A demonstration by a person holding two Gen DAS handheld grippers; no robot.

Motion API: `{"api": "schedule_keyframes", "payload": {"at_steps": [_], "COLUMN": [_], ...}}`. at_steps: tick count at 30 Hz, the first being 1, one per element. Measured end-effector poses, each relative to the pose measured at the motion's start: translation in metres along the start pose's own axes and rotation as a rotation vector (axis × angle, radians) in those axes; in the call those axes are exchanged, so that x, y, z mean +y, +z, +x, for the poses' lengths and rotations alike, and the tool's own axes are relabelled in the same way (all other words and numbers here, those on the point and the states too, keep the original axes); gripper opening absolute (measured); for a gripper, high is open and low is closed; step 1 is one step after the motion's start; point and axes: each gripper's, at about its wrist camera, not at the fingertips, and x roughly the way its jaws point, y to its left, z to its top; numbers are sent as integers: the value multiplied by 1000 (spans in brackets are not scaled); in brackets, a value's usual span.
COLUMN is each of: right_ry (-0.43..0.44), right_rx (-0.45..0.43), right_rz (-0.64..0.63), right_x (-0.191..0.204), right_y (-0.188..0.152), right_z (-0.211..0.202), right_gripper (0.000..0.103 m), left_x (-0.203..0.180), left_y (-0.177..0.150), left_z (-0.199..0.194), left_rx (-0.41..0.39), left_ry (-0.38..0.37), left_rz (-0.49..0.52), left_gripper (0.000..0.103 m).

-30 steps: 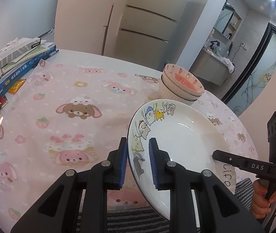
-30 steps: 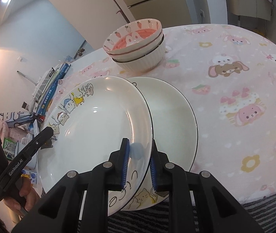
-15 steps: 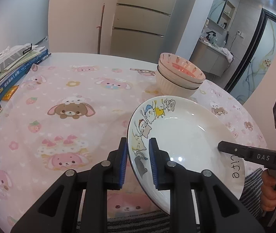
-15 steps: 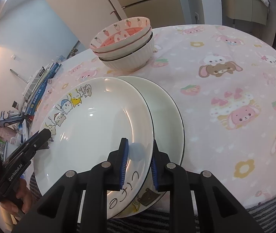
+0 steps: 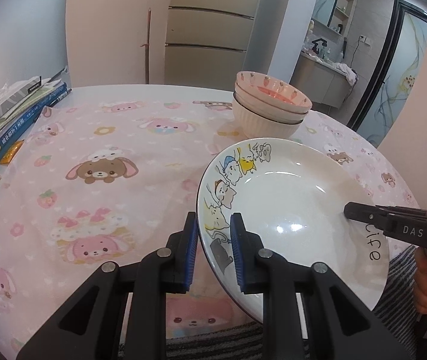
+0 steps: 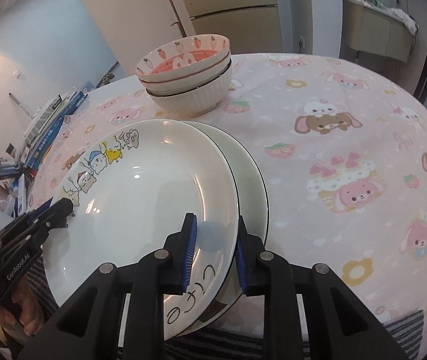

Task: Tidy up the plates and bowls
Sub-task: 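Lower the cartoon-rimmed plate onto the plate stack and open both grippers, then raise both open grippers away from the plate stack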

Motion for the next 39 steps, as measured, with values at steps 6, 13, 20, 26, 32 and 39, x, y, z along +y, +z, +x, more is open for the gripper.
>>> {"api": "schedule_keyframes", "payload": {"at_steps": [6,13,20,26,32,39], "right_ry": [-54,-72,-146,-182,-268,-287], "right_rx": [-29,-42,-66,-70,-70,-70], "right_rz": [-65,-83,-154,-234,-280,-285], "right_x": [4,6,17,21,23,21], "right_y": [-3,-4,-10,-15,-19,-20], "right_z": [-6,-7,-13,-20,-15,-13], "right_gripper": [27,28,28,28,28,28], "left_x": [1,2,-2,1,-5,-10], "left_y": [-2,-5,-7,-8,-9,-11], "left_z": [4,7,8,11,10,11], "left_rx": [2,10,14,24,20,21], "left_ry": [-29,-42,-49,-73,-42,-13], "left_rz": [-4,-12,-9,-13,17,50], "left_gripper": [19,17,17,17,17,17]}}
